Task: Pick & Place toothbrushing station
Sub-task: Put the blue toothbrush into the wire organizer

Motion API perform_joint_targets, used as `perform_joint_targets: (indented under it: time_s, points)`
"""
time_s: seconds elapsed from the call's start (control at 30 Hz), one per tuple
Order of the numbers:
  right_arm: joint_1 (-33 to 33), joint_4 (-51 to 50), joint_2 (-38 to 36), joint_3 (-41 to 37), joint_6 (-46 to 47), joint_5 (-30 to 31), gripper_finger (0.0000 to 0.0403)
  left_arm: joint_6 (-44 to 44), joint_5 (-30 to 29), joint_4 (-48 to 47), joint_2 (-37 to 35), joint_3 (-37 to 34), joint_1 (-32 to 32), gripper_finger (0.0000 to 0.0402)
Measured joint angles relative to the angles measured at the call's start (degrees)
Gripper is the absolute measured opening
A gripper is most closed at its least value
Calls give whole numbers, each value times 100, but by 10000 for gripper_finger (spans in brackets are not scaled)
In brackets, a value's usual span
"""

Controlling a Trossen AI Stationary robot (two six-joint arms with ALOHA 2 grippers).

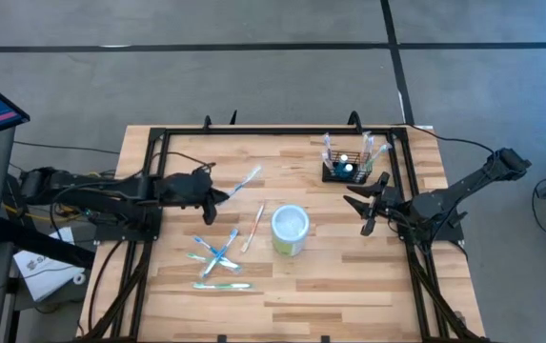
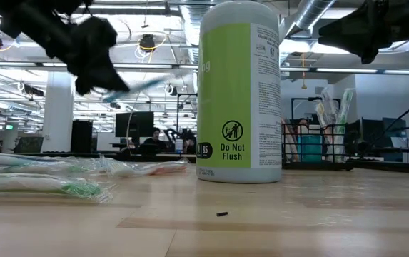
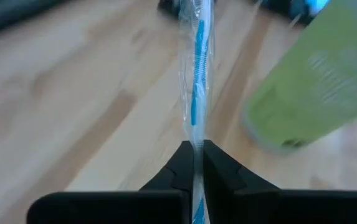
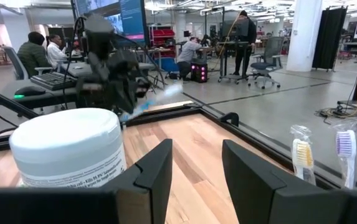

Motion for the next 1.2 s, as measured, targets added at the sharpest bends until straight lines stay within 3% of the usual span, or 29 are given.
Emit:
perform_joint_targets:
  time_s: [0.2,0.47,0.67,0.97,1.2]
  points:
    - [-13,74,0,0,27,-3,131,505,-27,1058,-341,7,-17,4]
    - [-292,609,0,0,-46,-488,131,1097,9,2530,-136,9,-17,5]
    - [-734,844,85,0,-66,-724,131,1217,267,3570,473,70,-14,5]
    - [-1549,1916,634,3,-79,-2124,131,1548,592,3747,1689,1028,-14,6]
    - [-1949,2652,1227,117,-68,-2754,131,1963,626,3793,2504,1842,-14,7]
